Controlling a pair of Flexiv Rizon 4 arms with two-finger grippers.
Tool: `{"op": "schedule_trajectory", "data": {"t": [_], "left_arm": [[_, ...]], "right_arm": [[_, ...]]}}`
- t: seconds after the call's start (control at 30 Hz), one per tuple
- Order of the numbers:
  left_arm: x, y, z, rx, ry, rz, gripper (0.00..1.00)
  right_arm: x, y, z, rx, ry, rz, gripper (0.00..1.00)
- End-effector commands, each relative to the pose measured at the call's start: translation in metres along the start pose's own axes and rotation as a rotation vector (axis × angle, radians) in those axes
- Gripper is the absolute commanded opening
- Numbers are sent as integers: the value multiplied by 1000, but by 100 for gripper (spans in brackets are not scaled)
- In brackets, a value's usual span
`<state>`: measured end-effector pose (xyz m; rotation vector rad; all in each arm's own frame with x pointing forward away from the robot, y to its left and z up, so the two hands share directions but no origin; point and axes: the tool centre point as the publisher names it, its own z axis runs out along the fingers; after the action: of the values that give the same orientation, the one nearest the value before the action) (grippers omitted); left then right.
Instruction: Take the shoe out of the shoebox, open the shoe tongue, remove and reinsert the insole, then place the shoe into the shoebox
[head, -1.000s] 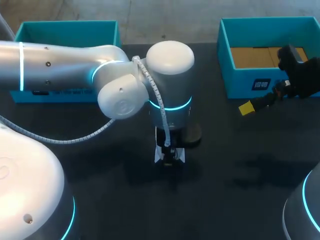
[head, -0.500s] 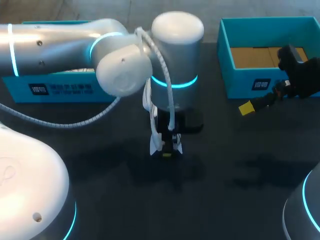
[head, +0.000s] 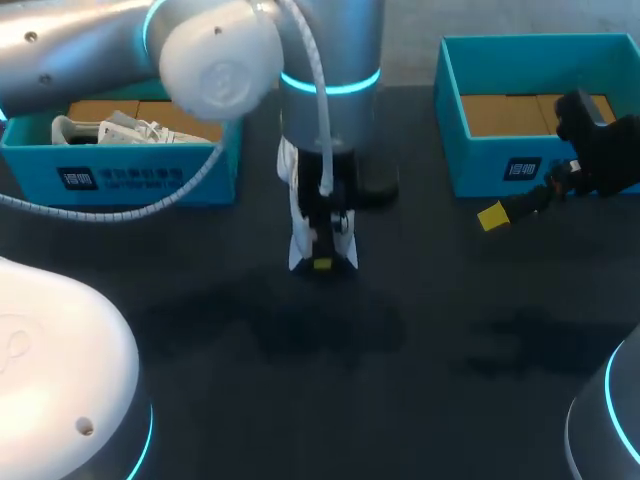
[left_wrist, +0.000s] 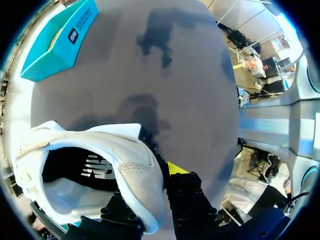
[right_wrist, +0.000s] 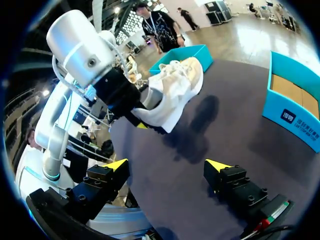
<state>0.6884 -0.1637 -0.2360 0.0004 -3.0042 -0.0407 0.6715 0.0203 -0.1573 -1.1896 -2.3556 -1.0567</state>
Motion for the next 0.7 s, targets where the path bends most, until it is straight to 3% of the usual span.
{"op": "schedule_trajectory", "data": {"t": [0.03,0.2,0.7], "left_arm": [[2,8,-32,5,-14,7,0],[0,10,-42,2,-17,-9,0],[0,10,-42,2,-17,-9,0]], "right_arm": [[0,1,1,2,-2,2,100],[0,1,1,2,-2,2,100],[0,1,1,2,-2,2,100]]}}
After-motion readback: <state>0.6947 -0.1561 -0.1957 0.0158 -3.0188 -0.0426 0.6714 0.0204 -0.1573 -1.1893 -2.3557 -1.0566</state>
